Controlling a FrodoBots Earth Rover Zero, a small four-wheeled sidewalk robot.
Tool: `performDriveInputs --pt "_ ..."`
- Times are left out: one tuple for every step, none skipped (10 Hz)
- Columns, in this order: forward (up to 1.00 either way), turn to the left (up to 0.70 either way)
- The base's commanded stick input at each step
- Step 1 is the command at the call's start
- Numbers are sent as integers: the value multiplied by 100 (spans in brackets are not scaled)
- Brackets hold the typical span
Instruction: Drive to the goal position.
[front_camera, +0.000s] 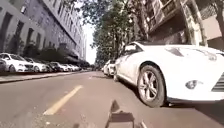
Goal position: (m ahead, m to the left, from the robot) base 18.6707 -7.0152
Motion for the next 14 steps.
performDriveInputs --pt "70 0" --pt "70 0" --pt "70 0" --pt "70 0" --pt "70 0" --pt "70 0" --pt "70 10" --pt "70 14" --pt "70 14" --pt "70 14" --pt "70 14" --pt "70 14" --pt "70 14" --pt "70 7"
